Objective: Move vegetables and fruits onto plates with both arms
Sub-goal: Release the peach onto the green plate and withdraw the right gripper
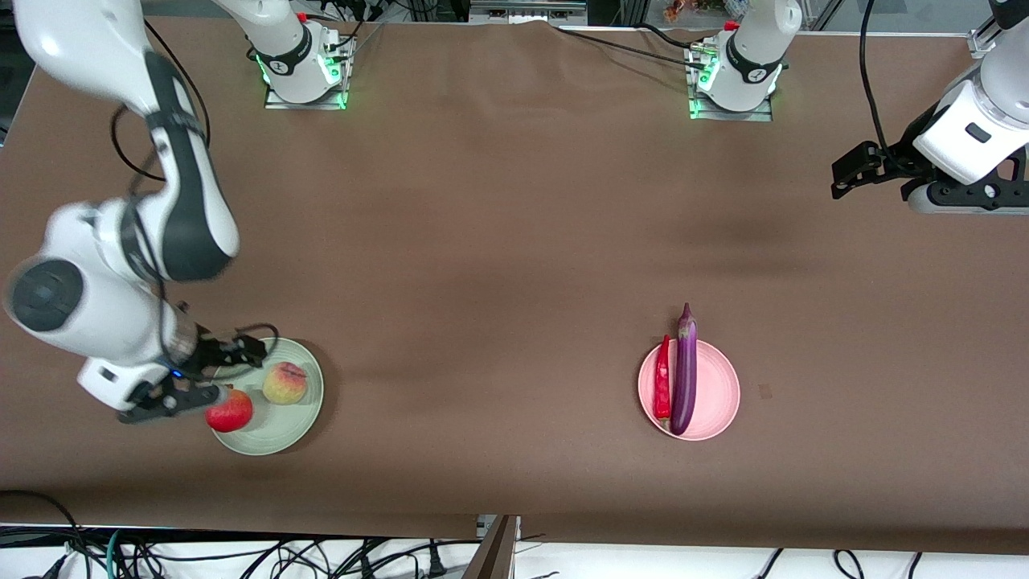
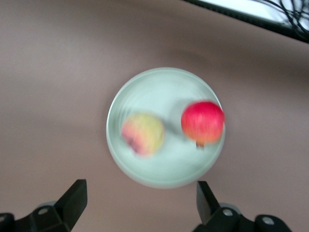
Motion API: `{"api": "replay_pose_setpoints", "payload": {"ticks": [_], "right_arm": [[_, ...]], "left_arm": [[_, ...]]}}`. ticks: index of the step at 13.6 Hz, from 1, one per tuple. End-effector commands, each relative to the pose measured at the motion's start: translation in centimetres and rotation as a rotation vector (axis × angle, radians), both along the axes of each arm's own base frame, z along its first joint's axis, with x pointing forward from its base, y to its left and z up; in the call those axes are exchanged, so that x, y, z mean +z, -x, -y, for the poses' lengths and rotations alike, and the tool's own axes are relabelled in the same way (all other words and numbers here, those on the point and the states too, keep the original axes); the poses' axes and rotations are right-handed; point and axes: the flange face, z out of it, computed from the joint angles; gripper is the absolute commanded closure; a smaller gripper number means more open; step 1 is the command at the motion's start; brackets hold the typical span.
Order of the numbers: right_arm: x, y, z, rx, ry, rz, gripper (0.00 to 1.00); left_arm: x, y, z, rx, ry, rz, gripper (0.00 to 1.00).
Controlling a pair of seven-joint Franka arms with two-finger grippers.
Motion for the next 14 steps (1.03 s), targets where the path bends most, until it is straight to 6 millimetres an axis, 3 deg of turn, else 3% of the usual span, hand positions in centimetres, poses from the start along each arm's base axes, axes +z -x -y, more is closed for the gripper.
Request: {"api": "replay_pose_setpoints", "payload": {"ticks": [1, 5, 6, 7, 9, 10, 14], "right_arm": [[5.5, 3.1, 0.3, 0.004, -0.001, -0.058, 0.00], [12.9, 7.8, 1.2, -0.003, 0.009, -0.086, 0.00], [13.9, 9.0, 1.2, -0.003, 0.017, -0.099, 0.00], [14.3, 10.3, 0.5, 0.017, 0.025, -0.128, 0.00], [16.0, 12.3, 3.0, 0.005, 0.016, -0.141, 0.00], [15.7, 13.0, 3.7, 0.019, 0.019, -0.152, 0.00], [16.4, 14.0, 4.2, 0.028, 0.011, -0.100, 0.00]], "left_arm": [[0.5, -0.2, 0.2, -0.010, 0.009, -0.006, 0.00], [0.6, -0.3, 0.1, -0.002, 0.010, -0.001, 0.00], [0.5, -0.3, 0.0, 0.004, 0.009, -0.004, 0.00], [0.1, -0.5, -0.4, 0.006, 0.009, -0.012, 0.00], [0.0, -0.7, -0.7, 0.011, 0.011, -0.012, 0.00], [0.0, -0.7, -0.9, 0.012, 0.011, -0.013, 0.00], [0.1, -0.6, -0.7, 0.007, 0.011, -0.013, 0.00]]}}
